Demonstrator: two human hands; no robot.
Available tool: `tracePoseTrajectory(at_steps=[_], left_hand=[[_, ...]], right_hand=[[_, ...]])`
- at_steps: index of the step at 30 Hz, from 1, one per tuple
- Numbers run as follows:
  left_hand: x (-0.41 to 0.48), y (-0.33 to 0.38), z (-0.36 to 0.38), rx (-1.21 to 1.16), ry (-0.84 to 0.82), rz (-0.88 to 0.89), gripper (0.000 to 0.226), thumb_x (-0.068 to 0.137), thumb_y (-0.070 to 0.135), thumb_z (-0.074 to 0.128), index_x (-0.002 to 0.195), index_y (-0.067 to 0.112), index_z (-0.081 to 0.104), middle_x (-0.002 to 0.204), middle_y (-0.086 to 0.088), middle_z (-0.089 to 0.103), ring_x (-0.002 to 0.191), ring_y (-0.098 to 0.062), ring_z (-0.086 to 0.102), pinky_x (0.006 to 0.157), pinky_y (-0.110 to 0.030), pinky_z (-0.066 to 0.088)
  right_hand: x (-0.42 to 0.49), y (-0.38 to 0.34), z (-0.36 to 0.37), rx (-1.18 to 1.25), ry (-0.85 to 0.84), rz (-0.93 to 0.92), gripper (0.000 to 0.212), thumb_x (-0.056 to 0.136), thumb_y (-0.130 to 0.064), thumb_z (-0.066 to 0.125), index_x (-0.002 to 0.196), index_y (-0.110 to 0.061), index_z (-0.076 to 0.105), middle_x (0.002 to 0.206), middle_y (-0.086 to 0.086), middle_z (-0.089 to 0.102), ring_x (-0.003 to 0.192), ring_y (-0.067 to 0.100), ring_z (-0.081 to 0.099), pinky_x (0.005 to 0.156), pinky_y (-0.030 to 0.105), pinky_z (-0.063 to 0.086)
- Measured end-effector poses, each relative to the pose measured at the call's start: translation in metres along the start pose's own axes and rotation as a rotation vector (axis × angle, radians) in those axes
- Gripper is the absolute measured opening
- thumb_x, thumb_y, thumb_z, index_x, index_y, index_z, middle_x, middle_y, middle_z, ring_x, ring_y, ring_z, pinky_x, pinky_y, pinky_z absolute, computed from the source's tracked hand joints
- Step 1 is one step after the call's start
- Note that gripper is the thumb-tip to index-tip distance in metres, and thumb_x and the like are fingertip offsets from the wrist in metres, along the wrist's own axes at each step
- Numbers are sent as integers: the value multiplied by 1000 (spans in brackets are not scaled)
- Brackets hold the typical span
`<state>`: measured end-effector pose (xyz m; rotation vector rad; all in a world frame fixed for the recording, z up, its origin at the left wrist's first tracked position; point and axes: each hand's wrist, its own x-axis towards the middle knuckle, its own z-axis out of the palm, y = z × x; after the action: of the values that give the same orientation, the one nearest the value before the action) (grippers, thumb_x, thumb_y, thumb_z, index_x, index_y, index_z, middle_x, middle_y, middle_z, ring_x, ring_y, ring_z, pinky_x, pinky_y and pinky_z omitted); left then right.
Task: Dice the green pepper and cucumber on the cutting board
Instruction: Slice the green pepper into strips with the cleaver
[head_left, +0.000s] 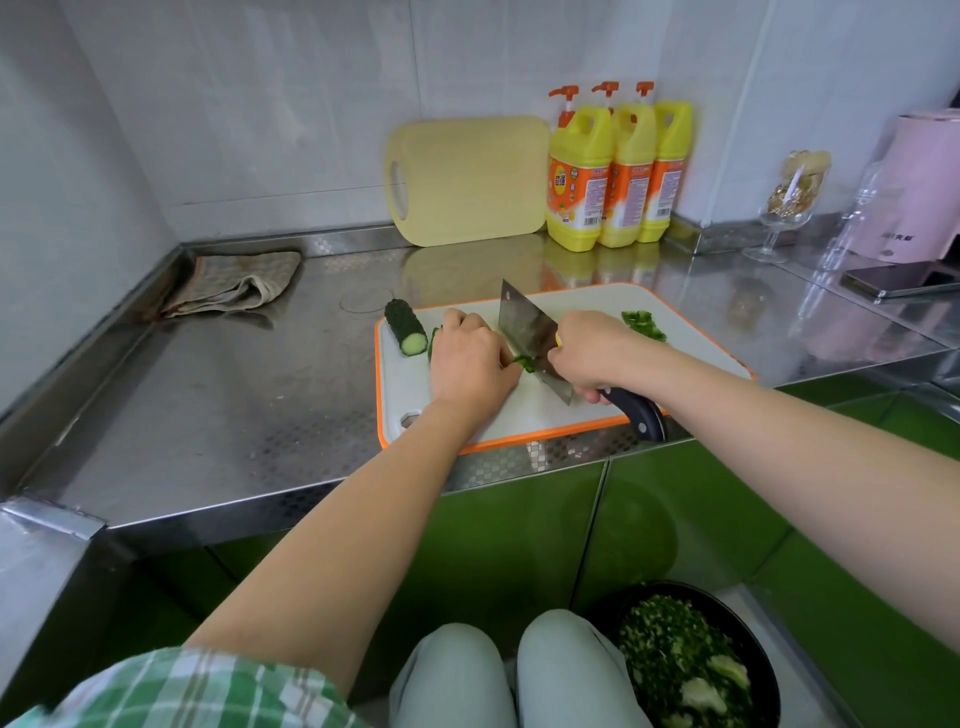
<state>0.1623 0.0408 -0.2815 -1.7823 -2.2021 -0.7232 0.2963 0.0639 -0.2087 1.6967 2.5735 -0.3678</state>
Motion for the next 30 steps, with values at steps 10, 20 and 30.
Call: tracePoseTrajectory(at_steps=[10, 20, 30], left_hand=[[0, 3, -3, -16, -26, -36, 14, 77, 28, 67, 77, 20, 78, 90, -5, 66, 101, -29, 45, 82, -39, 43], [-1, 2, -3, -40, -26, -47, 15, 81, 26, 65, 82, 19, 78, 91, -2, 69, 105, -29, 45, 79, -36, 42], [1, 3, -1, -46, -12, -60, 12, 78, 26, 67, 81, 24, 78, 89, 0, 69, 104, -28, 45, 76, -33, 38]], right_hand=[[2, -9, 9, 99, 39, 23, 25, 87, 0, 58, 62, -3, 54, 40, 7, 53, 44, 18, 50, 46, 24, 43], [-2, 5, 1, 200, 71, -43, 27, 95, -8, 49, 69, -6, 53, 63, 10, 58, 51, 20, 53, 53, 24, 48], [-1, -8, 7, 8, 7, 15, 14, 89, -4, 59, 78, 0, 66, 56, 8, 57, 47, 19, 52, 61, 25, 51]])
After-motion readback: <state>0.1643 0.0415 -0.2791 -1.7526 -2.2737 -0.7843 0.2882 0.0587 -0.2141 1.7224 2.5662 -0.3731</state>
